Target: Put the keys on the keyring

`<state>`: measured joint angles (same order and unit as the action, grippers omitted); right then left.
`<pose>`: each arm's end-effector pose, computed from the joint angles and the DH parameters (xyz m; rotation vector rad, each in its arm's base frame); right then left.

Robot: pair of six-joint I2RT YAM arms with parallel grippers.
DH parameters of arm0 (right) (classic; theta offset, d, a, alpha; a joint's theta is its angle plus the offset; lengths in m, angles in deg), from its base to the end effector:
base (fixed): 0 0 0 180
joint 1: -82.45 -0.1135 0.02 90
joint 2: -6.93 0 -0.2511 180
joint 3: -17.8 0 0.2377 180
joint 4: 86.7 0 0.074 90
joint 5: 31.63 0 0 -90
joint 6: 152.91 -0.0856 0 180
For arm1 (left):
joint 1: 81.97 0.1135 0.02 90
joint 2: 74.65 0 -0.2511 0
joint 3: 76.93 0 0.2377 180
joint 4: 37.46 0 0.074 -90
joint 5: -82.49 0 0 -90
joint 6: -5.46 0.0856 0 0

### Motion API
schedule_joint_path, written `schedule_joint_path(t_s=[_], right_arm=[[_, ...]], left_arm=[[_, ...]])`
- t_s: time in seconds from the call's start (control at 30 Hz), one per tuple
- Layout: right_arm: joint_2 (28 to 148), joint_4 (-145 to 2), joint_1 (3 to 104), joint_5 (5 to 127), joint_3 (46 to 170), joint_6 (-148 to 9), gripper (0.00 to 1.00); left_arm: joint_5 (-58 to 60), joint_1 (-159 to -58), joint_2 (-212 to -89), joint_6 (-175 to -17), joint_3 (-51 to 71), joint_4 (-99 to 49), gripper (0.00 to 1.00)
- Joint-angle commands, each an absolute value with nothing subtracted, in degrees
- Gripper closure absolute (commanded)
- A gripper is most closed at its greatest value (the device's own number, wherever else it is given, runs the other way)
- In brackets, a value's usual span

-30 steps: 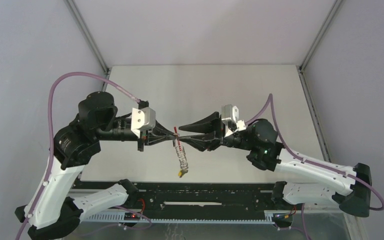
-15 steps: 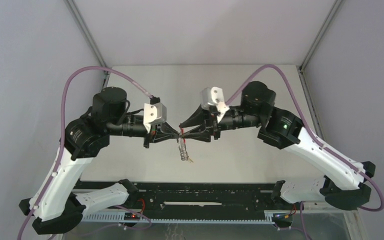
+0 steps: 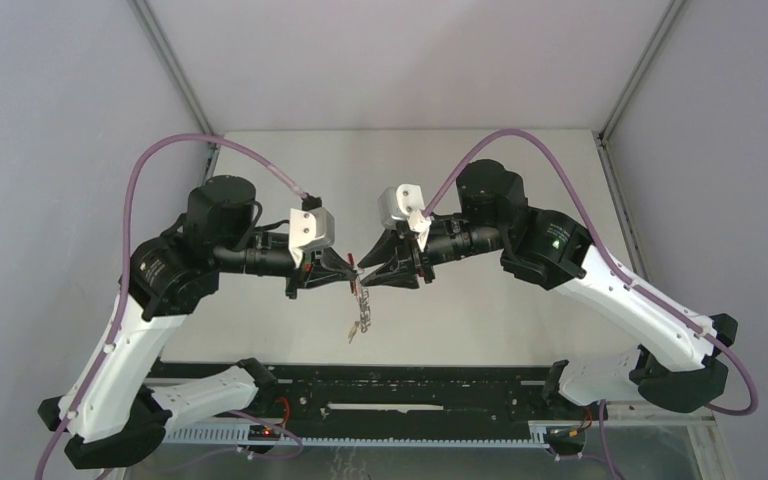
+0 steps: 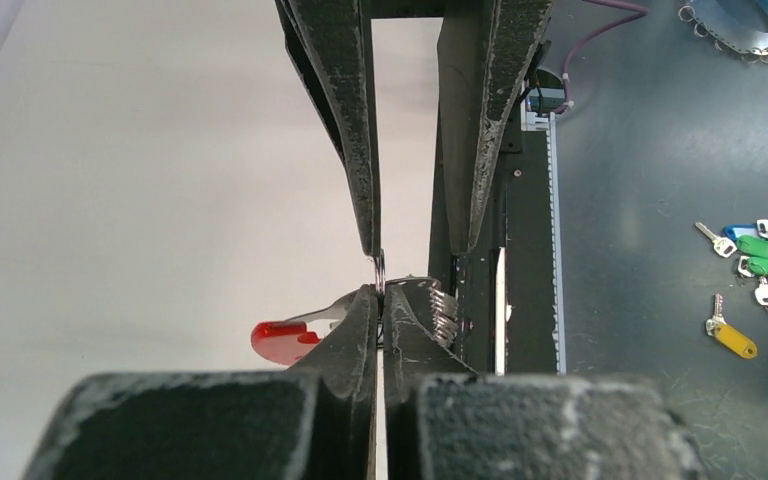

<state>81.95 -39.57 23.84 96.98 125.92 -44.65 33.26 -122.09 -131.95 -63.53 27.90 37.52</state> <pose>0.1059 0.2762 0.4517 -1.5337 1.1253 1.0974 0.0925 -0.1510 0.4361 1.4047 1.4914 -0.9338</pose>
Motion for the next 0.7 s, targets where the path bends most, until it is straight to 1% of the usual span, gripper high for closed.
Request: schedule_joint_path(t_s=[0.0,0.2,0.33,0.53,0.67], right_arm=[[81.48,-39.65,23.91,95.04,127.20,-43.11,0.60],[80.67,-44.89,23.91,93.89,125.37,-43.76,0.57],[81.08,-45.08,23.91,94.23,125.48,-43.69,0.56],[82.31,-41.73,23.76,98.23,127.05,-42.95,0.57],[83.58,-39.48,23.65,98.47,128.74,-42.16,0.60]], left_arm=[[35.88,-122.23,-130.83,-62.83,29.60,34.87,1.00],[36.17,-122.22,-130.47,-62.66,29.12,34.87,1.00],[35.94,-122.23,-130.40,-62.58,29.27,34.82,1.00],[35.73,-122.19,-130.29,-62.57,29.18,34.57,1.00],[35.83,-122.19,-130.37,-62.57,29.29,34.55,1.00]])
